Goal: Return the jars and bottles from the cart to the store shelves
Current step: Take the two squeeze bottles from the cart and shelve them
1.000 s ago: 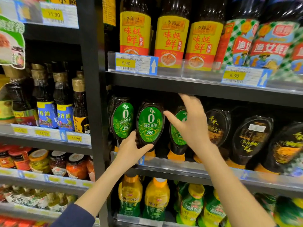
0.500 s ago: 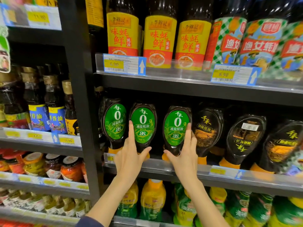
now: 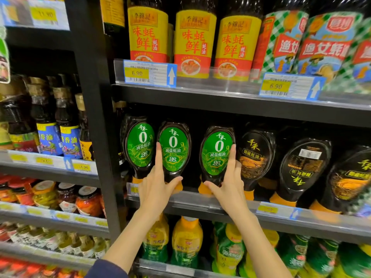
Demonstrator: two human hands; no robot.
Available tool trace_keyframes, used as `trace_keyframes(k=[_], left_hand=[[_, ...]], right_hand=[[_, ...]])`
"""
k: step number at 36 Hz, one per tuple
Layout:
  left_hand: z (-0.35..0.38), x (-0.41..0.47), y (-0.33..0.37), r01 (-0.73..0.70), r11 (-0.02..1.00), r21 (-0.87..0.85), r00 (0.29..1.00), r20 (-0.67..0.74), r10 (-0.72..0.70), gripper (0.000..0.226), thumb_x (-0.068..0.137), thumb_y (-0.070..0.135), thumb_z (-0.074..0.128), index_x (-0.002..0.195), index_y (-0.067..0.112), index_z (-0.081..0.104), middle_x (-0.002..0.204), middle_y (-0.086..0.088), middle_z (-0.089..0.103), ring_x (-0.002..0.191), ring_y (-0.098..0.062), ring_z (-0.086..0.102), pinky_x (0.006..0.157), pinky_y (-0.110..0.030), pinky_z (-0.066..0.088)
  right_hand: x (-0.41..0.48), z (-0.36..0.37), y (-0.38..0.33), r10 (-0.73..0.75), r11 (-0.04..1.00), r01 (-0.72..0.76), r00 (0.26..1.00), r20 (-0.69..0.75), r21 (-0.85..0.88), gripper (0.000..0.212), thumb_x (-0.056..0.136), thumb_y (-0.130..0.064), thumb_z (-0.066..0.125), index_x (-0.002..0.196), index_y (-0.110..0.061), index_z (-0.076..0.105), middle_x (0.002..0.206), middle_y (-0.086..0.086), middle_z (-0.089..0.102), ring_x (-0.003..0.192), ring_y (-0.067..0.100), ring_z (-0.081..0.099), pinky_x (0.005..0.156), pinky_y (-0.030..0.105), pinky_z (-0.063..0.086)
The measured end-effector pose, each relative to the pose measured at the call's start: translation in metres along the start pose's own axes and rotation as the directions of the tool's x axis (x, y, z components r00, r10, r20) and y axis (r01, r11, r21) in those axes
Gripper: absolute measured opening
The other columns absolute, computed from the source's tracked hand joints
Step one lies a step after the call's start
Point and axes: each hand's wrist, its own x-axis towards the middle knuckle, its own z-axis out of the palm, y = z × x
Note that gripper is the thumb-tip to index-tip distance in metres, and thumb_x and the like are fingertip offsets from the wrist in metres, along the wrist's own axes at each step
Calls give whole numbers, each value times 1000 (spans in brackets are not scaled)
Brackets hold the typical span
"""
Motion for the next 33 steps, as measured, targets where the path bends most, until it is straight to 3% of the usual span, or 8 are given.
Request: trace_keyframes(k=[8, 14, 17, 20, 27, 33], left_hand=[[1, -4, 6, 73, 997, 26, 996, -47, -72, 115, 75, 59, 64, 131, 48, -36, 71, 0, 63, 54, -11, 56, 49, -29, 50], [1, -6, 13, 103, 994, 23, 993, -60, -102, 114, 75, 58, 64, 131, 48, -35, 73, -3, 62, 53, -12, 54, 44, -22, 36], [1, -6, 13, 110, 994, 20, 993, -44, -109, 114, 75, 58, 64, 129, 50, -37, 76, -2, 62, 55, -11, 55, 44, -20, 35], [2, -6, 12, 117, 993, 7, 993, -25, -116, 116, 76, 57, 64, 126, 51, -39, 77, -2, 62, 57, -12, 54, 46, -21, 36], [-1, -7, 12, 100, 995, 4, 995, 14, -100, 117, 79, 54, 64, 124, 50, -44, 92, 2, 63, 63, -13, 60, 54, -28, 50], [-10, -7, 6, 9, 997, -74, 995, 100, -2, 111, 86, 46, 60, 123, 50, -44, 127, -4, 54, 74, -17, 64, 63, -36, 56]], right_hand=[[-3, 8, -1, 65, 998, -65, 997, -39, -13, 115, 81, -21, 72, 133, -45, -28, 150, 6, 21, 114, 36, 55, 100, 49, 44], [-4, 10, -7, 79, 996, -81, 994, -71, -31, 112, 83, -19, 70, 132, -41, -28, 145, 7, 27, 115, 28, 53, 95, 39, 42], [-6, 13, -9, 84, 994, -90, 992, -92, -67, 111, 83, -21, 70, 132, -39, -29, 141, 7, 30, 103, 24, 59, 81, 27, 42], [-8, 16, -9, 79, 992, -91, 989, -122, -93, 111, 83, -22, 70, 135, -37, -27, 138, 9, 32, 94, 23, 61, 73, 22, 32], [-9, 23, -9, 81, 983, -108, 981, -176, -148, 112, 83, -24, 70, 135, -37, -27, 138, 13, 33, 88, 28, 62, 68, 29, 46], [-16, 17, -12, 84, 975, -114, 984, -160, -189, 107, 82, -33, 68, 144, -30, -19, 133, 12, 42, 91, 28, 62, 66, 33, 48]])
